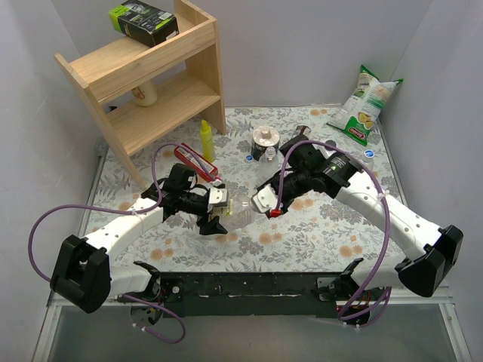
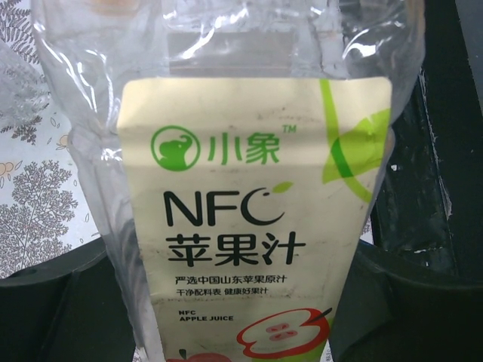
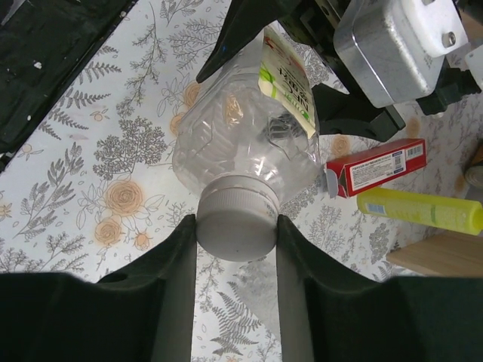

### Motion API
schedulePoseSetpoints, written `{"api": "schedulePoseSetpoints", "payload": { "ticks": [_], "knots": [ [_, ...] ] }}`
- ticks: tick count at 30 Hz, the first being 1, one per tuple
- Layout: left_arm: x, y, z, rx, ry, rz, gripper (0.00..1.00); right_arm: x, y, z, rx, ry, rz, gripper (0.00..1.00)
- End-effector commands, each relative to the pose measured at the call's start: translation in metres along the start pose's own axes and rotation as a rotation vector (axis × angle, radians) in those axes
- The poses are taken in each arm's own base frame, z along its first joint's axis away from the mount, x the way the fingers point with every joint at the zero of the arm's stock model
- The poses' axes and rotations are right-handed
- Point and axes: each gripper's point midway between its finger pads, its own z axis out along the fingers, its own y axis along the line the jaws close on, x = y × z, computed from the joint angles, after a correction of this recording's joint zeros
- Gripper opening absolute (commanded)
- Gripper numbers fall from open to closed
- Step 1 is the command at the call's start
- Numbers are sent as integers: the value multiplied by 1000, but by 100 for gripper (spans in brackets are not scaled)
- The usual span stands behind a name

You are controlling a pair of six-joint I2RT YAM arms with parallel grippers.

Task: Screw on the bottle caps

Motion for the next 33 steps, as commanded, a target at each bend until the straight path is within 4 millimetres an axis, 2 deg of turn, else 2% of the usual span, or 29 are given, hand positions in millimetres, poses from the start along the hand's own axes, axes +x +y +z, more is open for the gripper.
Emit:
{"api": "schedulePoseSetpoints", "payload": {
  "ticks": [1,3,4,5,6,7,8,9,10,11,14,17,18,19,20,21,22,23,24,25,26,27,29,30,31,32,33],
  "knots": [
    [-19,10,-5,-25,-38,59,0,-16,-6,-2,-21,-45,5,30],
    [-14,15,-5,-60,-17,49,0,-12,-7,2,-41,-37,53,16],
    [-19,24,-5,-105,-32,22,0,-14,-10,0,-32,-34,128,14],
    [-18,30,-6,-142,-34,17,0,-9,-13,7,-49,-29,191,13],
    [-25,36,-10,-195,-56,-3,0,-7,-7,8,-84,-20,284,11],
    [-37,58,-17,-320,-87,7,0,-9,0,11,-130,-29,397,11],
    [-42,66,-20,-379,-101,16,0,-9,-10,18,-166,-37,475,10],
    [-44,76,-24,-450,-102,24,0,-5,-7,19,-201,-35,577,9],
    [-55,92,-33,-552,-117,62,0,-4,-1,18,-251,-31,685,8],
    [-58,98,-36,-592,-116,66,0,0,-2,27,-297,-52,826,8],
    [-68,115,-43,-685,-108,89,0,10,-8,29,-287,-62,976,6],
    [-70,117,-42,-705,-87,125,0,9,-19,34,-292,-96,1104,1],
    [-67,116,-40,-700,-71,153,0,10,-25,31,-283,-98,1265,1],
    [-61,113,-38,-689,-55,155,0,13,-29,31,-286,-122,1356,1],
    [-57,111,-37,-684,-44,154,0,7,-42,31,-312,-231,1433,1],
    [-52,110,-35,-677,-32,148,0,9,-51,22,-340,-292,1607,1],
    [-44,107,-33,-661,-9,130,0,4,-59,18,-363,-353,1603,3],
    [-36,103,-31,-647,8,114,0,-1,-64,14,-367,-392,1540,6],
    [-30,101,-28,-630,23,98,0,-1,-69,11,-334,-381,1486,21],
    [-18,94,-24,-603,52,57,0,-2,-79,7,-287,-380,1416,30],
    [-13,91,-22,-589,64,35,0,-5,-85,2,-258,-387,1369,50],
    [-7,88,-20,-574,75,13,0,-5,-91,-7,-227,-405,1324,74],
    [2,76,-15,-516,90,-32,0,-10,-106,-27,-137,-415,1180,87],
    [5,69,-14,-484,87,-40,0,-7,-109,-37,-94,-408,1134,90],
    [5,60,-13,-435,72,-47,0,-8,-106,-43,-77,-394,1094,90],
    [4,53,-11,-394,59,-32,0,-9,-103,-51,-21,-365,893,90],
    [0,48,-12,-362,43,-18,0,-10,-95,-52,-11,-343,809,91]
  ]
}}
